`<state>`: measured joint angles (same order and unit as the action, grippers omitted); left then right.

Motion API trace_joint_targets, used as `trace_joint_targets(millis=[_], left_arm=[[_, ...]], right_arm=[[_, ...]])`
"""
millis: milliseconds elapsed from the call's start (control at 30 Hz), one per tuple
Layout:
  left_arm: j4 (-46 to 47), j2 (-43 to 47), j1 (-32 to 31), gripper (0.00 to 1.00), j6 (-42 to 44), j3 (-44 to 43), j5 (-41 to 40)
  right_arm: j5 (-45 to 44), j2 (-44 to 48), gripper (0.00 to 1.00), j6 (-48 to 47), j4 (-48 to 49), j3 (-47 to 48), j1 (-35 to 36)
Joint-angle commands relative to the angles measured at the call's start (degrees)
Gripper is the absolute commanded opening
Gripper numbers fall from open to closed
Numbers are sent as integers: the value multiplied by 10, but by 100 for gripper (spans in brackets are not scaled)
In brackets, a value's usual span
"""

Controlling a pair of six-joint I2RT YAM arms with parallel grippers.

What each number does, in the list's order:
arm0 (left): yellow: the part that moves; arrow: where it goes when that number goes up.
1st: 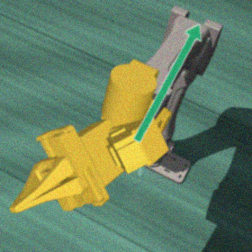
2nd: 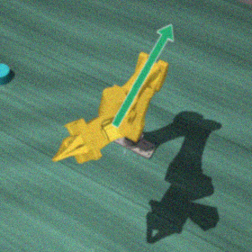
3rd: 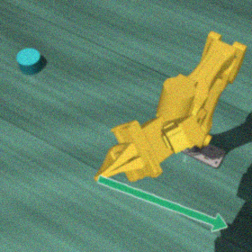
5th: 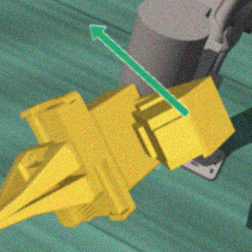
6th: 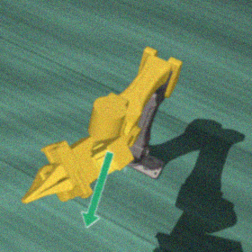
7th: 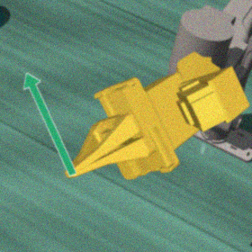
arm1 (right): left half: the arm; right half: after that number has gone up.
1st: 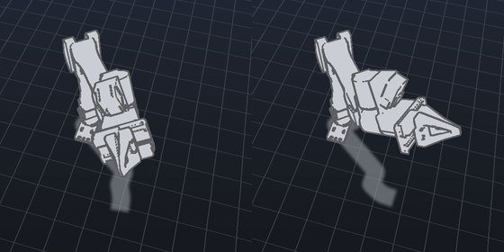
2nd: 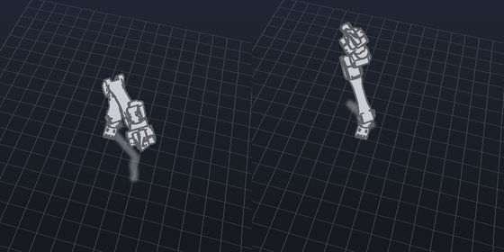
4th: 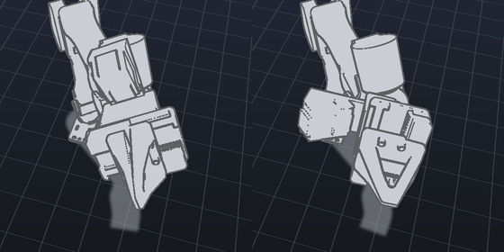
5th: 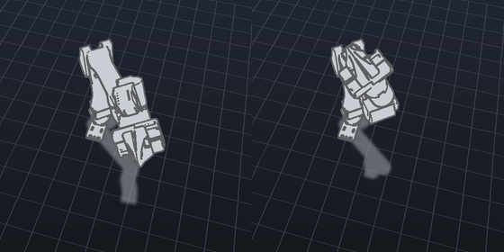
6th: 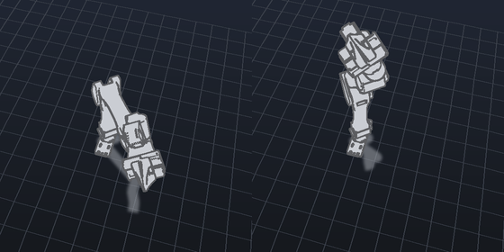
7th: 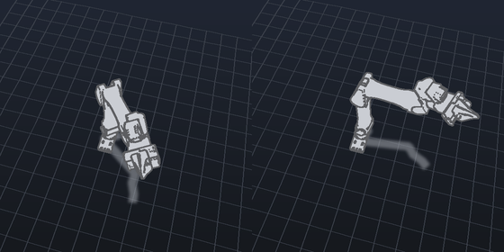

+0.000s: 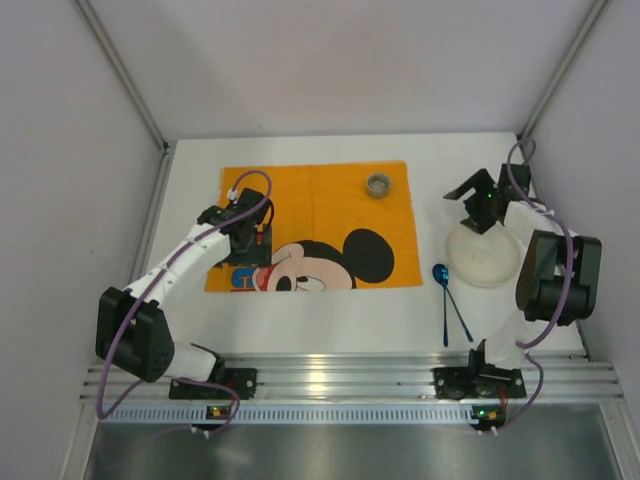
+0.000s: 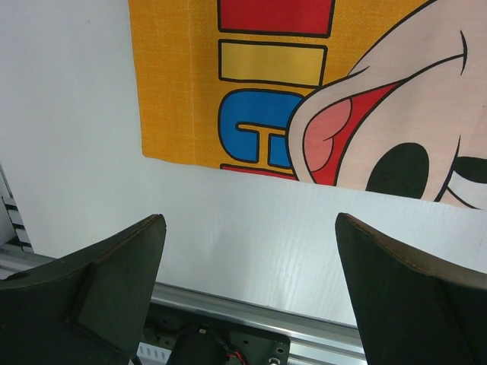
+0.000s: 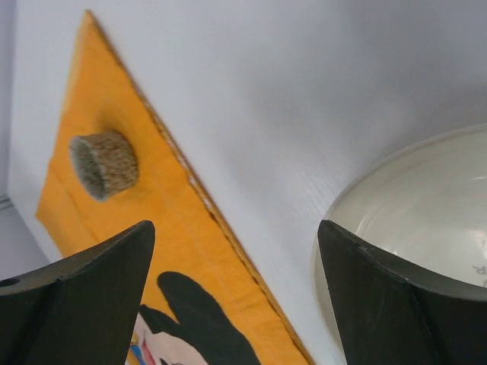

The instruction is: Set the dinner table for one person

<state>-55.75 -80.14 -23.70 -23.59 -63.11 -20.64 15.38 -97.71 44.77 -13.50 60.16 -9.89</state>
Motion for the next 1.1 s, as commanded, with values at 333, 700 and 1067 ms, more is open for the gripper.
trace_joint_targets(millis=[333,700,1067], left_arm=[[5,-4,-1,99,-5,-23,3],[22,-18,-3,99,3,-23,21],[19,5,-3,99,1,2,3]], right_arm=[[-86,192,90,-50,-140,-35,-110],[-29,197,89,-119,-161,-148,-253],[-6,112,68,-102,-74,-185,-247]])
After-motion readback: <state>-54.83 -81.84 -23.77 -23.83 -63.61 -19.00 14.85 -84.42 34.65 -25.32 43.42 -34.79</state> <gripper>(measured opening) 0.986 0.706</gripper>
